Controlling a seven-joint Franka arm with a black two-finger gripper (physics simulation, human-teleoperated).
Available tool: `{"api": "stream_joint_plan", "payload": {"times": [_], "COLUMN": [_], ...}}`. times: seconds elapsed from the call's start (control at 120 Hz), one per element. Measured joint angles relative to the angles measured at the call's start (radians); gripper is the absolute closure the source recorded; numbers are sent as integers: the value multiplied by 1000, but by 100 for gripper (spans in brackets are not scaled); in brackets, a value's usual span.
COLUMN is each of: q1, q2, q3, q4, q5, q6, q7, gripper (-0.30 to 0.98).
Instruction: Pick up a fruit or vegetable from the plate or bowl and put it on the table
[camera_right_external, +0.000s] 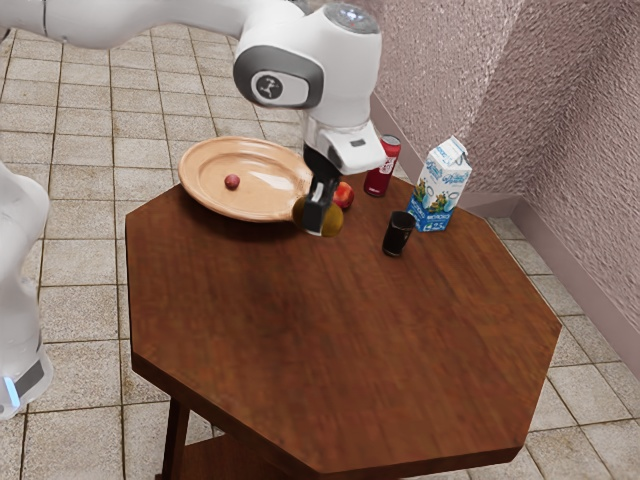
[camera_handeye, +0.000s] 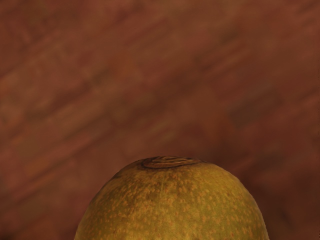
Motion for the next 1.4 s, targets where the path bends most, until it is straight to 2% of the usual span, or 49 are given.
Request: {"api": "stream_joint_plan", "payload": {"times": [0.15, 0.408, 0.817, 0.95, 1.042, 1.208, 1.3, 1.4], "q1": [-49, -60, -89, -89, -88, -90, -100, -169], "q2": [24, 178, 249, 249, 249, 248, 226, 207], "q3": [8, 25, 31, 32, 33, 34, 51, 66], "q4": [1, 82, 2, 0, 0, -1, -56, -68], "q5": [-5, -6, -13, -17, -19, -19, -16, -9], "q6": [59, 102, 284, 299, 303, 306, 310, 313], "q7": [-24, -52, -99, -111, -116, -124, -128, -147], "gripper": [38, 38, 38, 19, 11, 5, 3, 3]}}
